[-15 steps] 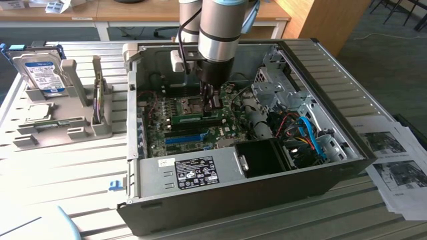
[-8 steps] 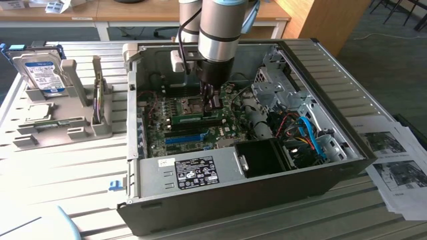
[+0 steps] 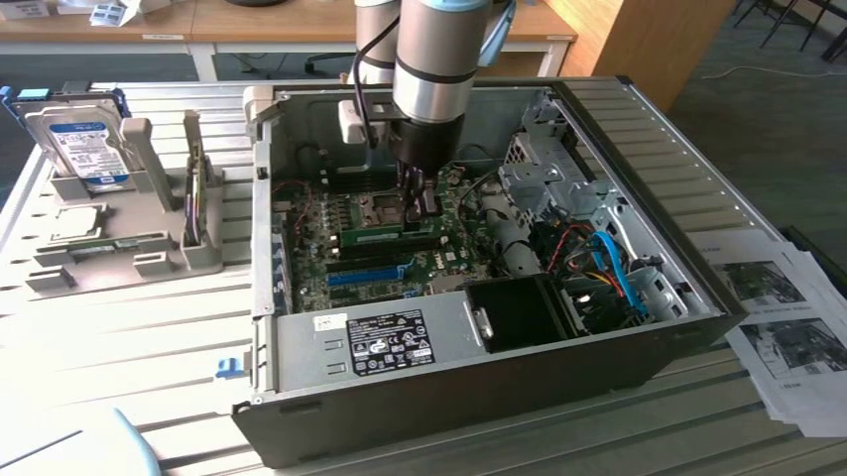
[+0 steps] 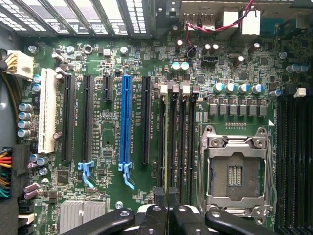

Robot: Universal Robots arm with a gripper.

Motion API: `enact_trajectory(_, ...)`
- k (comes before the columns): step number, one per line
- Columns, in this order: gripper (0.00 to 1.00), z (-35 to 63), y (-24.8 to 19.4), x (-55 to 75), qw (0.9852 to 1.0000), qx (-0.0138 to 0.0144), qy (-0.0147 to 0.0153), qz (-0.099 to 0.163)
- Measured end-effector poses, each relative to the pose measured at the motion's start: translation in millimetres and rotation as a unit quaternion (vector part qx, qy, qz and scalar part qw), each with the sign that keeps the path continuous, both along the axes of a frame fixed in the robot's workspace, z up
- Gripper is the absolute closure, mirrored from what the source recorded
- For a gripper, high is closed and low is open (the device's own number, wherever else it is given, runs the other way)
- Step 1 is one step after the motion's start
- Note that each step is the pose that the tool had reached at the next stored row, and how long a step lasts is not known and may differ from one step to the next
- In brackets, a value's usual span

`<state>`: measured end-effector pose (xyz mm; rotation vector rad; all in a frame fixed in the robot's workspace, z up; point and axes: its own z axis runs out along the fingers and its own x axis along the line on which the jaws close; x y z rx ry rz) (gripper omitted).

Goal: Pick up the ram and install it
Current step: 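Insert the ram into the slot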

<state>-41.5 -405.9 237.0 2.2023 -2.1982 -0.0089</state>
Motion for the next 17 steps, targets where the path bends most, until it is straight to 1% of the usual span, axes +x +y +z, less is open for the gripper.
enact_trajectory(9,0.89,0.1,-0.8,0.1,1.0000,0.0021,-0.0004,0.000)
enact_trajectory(14,0.89,0.1,-0.9,0.0,1.0000,0.0048,-0.0004,-0.001)
enact_trajectory(17,0.89,0.1,-0.9,0.0,1.0000,0.0049,-0.0004,-0.001)
